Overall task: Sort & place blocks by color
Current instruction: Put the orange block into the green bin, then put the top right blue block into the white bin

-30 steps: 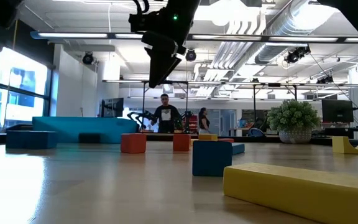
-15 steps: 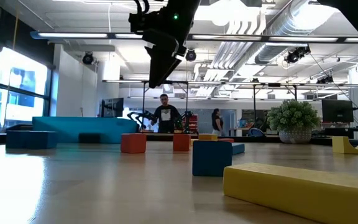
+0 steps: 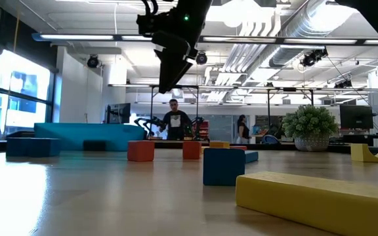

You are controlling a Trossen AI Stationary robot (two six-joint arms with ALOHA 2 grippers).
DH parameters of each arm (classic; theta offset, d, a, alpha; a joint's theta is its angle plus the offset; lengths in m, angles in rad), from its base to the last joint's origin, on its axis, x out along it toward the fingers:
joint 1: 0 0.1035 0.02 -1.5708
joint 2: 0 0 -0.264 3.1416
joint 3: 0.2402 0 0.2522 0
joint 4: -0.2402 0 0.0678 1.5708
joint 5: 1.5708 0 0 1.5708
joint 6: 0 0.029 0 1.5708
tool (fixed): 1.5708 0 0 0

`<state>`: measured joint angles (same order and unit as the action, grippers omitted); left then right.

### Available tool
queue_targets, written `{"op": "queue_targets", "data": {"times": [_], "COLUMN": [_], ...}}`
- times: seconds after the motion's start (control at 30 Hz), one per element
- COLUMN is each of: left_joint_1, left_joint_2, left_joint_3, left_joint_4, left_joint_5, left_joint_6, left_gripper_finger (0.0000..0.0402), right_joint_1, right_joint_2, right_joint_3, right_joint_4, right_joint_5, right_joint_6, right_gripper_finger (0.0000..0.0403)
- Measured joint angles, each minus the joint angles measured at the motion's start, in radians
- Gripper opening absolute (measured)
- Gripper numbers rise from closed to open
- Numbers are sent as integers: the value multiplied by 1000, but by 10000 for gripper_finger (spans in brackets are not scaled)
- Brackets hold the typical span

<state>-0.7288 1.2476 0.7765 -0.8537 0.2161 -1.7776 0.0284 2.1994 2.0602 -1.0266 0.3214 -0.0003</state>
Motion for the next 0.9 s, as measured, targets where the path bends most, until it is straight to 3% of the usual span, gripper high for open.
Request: {"op": "queue_targets", "data": {"times": [0.17,0.43,0.9], "left_joint_1": [1,1,26], "left_joint_2": [-6,-70,-297], "left_joint_3": [0,0,0], "left_joint_4": [16,53,62], "left_joint_5": [9,-36,-280], "left_joint_6": [0,9,104], "left_gripper_finger": [214,205,198], "right_joint_1": [-1,0,0], "right_joint_2": [0,0,0], "right_joint_3": [0,0,0], "right_joint_4": [-4,-112,-367], "right_joint_5": [0,-67,-146], "right_joint_6": [0,3,97], "right_gripper_finger": [227,226,226]}}
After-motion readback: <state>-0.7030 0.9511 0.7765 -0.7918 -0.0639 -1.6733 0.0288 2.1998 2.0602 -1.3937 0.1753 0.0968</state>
